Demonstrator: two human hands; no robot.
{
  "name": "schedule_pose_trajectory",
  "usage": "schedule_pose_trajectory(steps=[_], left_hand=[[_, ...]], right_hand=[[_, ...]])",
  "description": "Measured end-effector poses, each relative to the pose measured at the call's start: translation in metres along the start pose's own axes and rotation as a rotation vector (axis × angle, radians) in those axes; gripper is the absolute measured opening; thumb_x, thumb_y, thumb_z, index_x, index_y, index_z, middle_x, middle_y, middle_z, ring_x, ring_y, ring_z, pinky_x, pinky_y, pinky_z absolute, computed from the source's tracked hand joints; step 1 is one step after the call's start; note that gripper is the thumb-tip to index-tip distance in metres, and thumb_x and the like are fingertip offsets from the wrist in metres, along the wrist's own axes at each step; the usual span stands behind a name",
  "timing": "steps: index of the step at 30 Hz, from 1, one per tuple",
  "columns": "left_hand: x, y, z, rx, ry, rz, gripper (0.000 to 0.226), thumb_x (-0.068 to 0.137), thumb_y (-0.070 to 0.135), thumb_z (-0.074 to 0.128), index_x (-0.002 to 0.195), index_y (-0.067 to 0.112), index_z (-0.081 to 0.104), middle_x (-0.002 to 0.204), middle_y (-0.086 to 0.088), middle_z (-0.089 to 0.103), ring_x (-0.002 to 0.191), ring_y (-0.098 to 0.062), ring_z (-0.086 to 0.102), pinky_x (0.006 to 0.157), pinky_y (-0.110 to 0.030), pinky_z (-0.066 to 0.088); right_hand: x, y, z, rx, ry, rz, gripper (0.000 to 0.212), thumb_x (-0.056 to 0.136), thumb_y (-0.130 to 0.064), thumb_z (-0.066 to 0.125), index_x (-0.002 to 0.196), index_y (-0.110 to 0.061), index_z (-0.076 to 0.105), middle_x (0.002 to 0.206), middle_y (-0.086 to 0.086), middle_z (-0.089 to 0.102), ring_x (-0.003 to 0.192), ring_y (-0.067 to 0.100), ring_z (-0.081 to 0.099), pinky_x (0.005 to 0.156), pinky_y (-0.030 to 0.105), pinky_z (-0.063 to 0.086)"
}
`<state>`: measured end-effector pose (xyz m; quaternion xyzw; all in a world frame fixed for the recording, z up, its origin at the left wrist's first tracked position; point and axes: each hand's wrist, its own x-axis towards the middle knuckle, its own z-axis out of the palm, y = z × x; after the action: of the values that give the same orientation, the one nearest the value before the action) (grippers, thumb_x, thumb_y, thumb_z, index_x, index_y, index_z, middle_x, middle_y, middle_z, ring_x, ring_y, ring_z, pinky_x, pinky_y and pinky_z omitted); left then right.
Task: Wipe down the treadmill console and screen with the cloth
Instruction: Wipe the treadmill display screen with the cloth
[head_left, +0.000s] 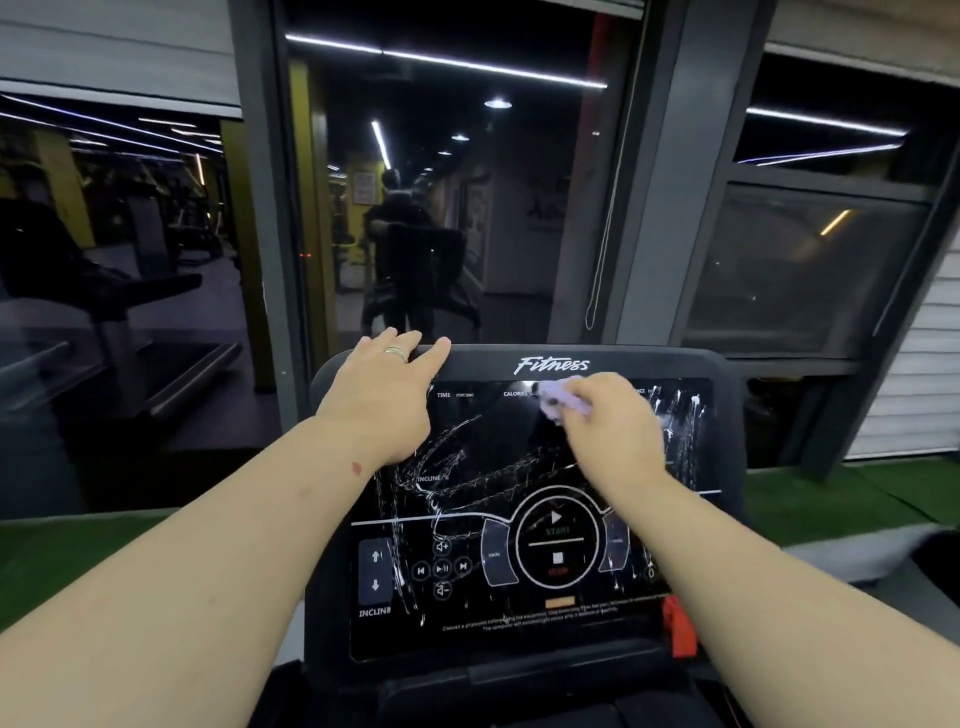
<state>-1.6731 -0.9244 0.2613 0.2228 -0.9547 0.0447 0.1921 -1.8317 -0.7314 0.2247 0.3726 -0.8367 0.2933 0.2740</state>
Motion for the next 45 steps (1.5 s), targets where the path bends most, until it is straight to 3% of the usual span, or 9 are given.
schedule_pose_trajectory(steps=[7, 12, 17, 21, 26, 30, 35, 40, 45], left_hand=[[0.000, 0.021, -0.006, 0.150, -0.037, -0.041, 0.079, 0.097, 0.021, 0.042, 0.160, 0.041, -0.002, 0.170, -0.002, 0.008, 0.153, -0.038, 0.009, 0.126, -0.050, 0.007], [0.008, 0.044, -0.010, 0.186, -0.091, -0.072, 0.081, 0.095, 0.021, 0.042, 0.159, 0.043, -0.002, 0.170, 0.002, 0.009, 0.151, -0.044, 0.014, 0.125, -0.052, 0.013], [0.026, 0.074, -0.008, 0.168, -0.082, -0.019, 0.080, 0.094, 0.019, 0.043, 0.161, 0.035, 0.002, 0.169, -0.002, 0.014, 0.154, -0.032, 0.013, 0.125, -0.047, 0.014], [0.041, 0.107, 0.001, 0.148, -0.100, 0.010, 0.080, 0.093, 0.019, 0.044, 0.162, 0.034, 0.005, 0.170, -0.003, 0.013, 0.155, -0.031, 0.012, 0.126, -0.048, 0.011], [0.061, 0.137, 0.011, 0.133, -0.078, 0.004, 0.080, 0.091, 0.018, 0.043, 0.162, 0.033, 0.008, 0.169, 0.001, 0.017, 0.154, -0.030, 0.014, 0.125, -0.049, 0.012], [0.062, 0.149, 0.012, 0.134, -0.065, -0.035, 0.082, 0.091, 0.016, 0.044, 0.162, 0.035, 0.006, 0.169, 0.001, 0.016, 0.155, -0.031, 0.013, 0.126, -0.050, 0.010], [0.068, 0.169, 0.017, 0.135, -0.062, -0.053, 0.082, 0.092, 0.018, 0.045, 0.161, 0.036, 0.004, 0.169, 0.002, 0.016, 0.155, -0.029, 0.010, 0.126, -0.051, 0.009], [0.068, 0.169, 0.019, 0.120, -0.027, -0.069, 0.083, 0.091, 0.017, 0.048, 0.161, 0.037, 0.007, 0.167, 0.003, 0.020, 0.155, -0.030, 0.013, 0.126, -0.052, 0.009], [0.067, 0.170, 0.025, 0.109, 0.001, -0.077, 0.085, 0.089, 0.015, 0.050, 0.161, 0.038, 0.010, 0.165, 0.004, 0.024, 0.154, -0.030, 0.014, 0.126, -0.052, 0.008]], right_hand=[[-0.032, 0.005, 0.014, -0.080, -0.129, -0.395, 0.020, 0.074, -0.007, 0.063, 0.076, -0.027, 0.068, 0.083, -0.004, 0.064, 0.071, 0.024, 0.059, 0.063, 0.035, 0.053], [-0.004, 0.038, 0.000, -0.033, 0.027, 0.126, 0.020, 0.073, -0.007, 0.054, 0.072, -0.025, 0.061, 0.083, -0.005, 0.059, 0.077, 0.027, 0.058, 0.062, 0.036, 0.046], [-0.013, 0.057, -0.008, -0.137, -0.126, -0.428, 0.022, 0.067, -0.003, 0.062, 0.073, -0.025, 0.062, 0.083, -0.007, 0.063, 0.069, 0.025, 0.057, 0.061, 0.035, 0.048], [0.013, 0.096, -0.021, -0.075, 0.015, 0.047, 0.019, 0.072, -0.003, 0.055, 0.072, -0.021, 0.063, 0.079, -0.001, 0.057, 0.071, 0.029, 0.054, 0.061, 0.036, 0.043], [-0.002, 0.091, -0.010, -0.086, -0.125, -0.483, 0.019, 0.069, -0.010, 0.058, 0.074, -0.027, 0.063, 0.082, -0.004, 0.061, 0.068, 0.027, 0.055, 0.062, 0.036, 0.046], [0.034, 0.134, -0.027, -0.062, 0.017, -0.068, 0.015, 0.074, -0.011, 0.053, 0.077, -0.023, 0.062, 0.079, -0.003, 0.057, 0.073, 0.030, 0.054, 0.067, 0.040, 0.049], [-0.001, 0.116, -0.007, -0.030, -0.079, -0.478, 0.020, 0.071, -0.007, 0.055, 0.072, -0.025, 0.063, 0.081, -0.001, 0.061, 0.069, 0.030, 0.055, 0.061, 0.038, 0.045], [0.027, 0.153, -0.027, 0.071, 0.153, -0.073, 0.023, 0.070, 0.000, 0.064, 0.074, -0.022, 0.071, 0.077, 0.002, 0.063, 0.068, 0.031, 0.055, 0.061, 0.039, 0.051], [0.010, 0.139, -0.022, -0.042, -0.094, -0.466, 0.021, 0.069, -0.007, 0.060, 0.075, -0.027, 0.066, 0.081, -0.002, 0.061, 0.069, 0.030, 0.058, 0.062, 0.039, 0.050]])
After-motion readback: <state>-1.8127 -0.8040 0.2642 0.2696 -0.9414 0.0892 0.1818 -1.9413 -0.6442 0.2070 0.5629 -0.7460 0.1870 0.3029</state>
